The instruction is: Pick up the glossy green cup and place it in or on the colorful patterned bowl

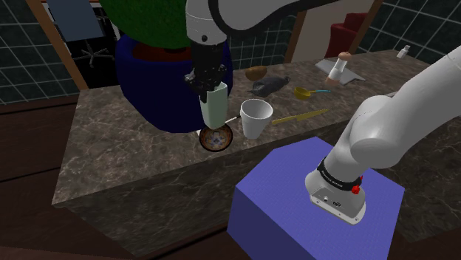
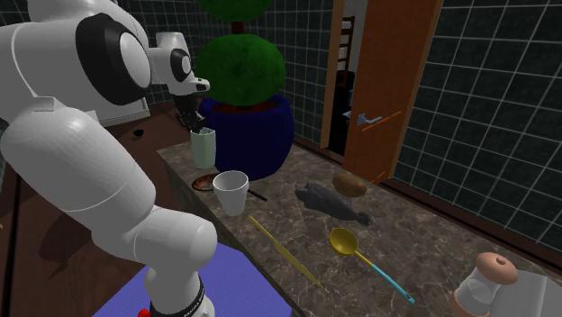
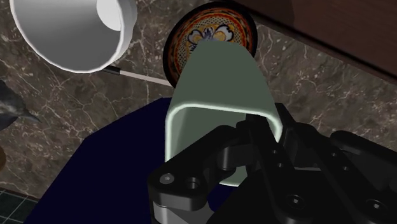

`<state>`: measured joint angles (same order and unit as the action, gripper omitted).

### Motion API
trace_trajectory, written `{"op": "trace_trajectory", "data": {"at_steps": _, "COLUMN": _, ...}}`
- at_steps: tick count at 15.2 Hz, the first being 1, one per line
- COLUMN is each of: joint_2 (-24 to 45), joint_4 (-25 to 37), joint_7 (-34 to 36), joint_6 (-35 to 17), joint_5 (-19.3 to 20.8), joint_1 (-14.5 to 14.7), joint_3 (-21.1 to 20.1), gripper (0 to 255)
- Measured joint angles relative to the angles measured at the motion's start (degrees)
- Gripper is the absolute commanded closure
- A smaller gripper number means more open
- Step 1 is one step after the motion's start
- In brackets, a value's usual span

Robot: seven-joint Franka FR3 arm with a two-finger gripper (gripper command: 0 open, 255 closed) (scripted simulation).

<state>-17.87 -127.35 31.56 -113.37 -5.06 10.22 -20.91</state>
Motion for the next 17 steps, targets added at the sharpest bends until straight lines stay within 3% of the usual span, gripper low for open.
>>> {"op": "trace_trajectory", "data": {"at_steps": 5, "joint_2": 0.2, "joint_4": -3.9, "joint_7": -0.5, "joint_6": -5.0, "joint_5": -0.1, "joint_1": -0.2, "joint_3": -0.9, "gripper": 255}}
{"op": "trace_trajectory", "data": {"at_steps": 10, "joint_2": 0.2, "joint_4": -3.8, "joint_7": -1.0, "joint_6": -4.3, "joint_5": -0.3, "joint_1": -0.8, "joint_3": -1.4, "gripper": 255}}
{"op": "trace_trajectory", "data": {"at_steps": 11, "joint_2": 0.2, "joint_4": -3.7, "joint_7": -1.0, "joint_6": -4.5, "joint_5": -0.3, "joint_1": -0.9, "joint_3": -1.5, "gripper": 0}}
{"op": "trace_trajectory", "data": {"at_steps": 17, "joint_2": 0.9, "joint_4": -2.4, "joint_7": -1.4, "joint_6": -4.8, "joint_5": 0.3, "joint_1": -1.7, "joint_3": -1.3, "gripper": 0}}
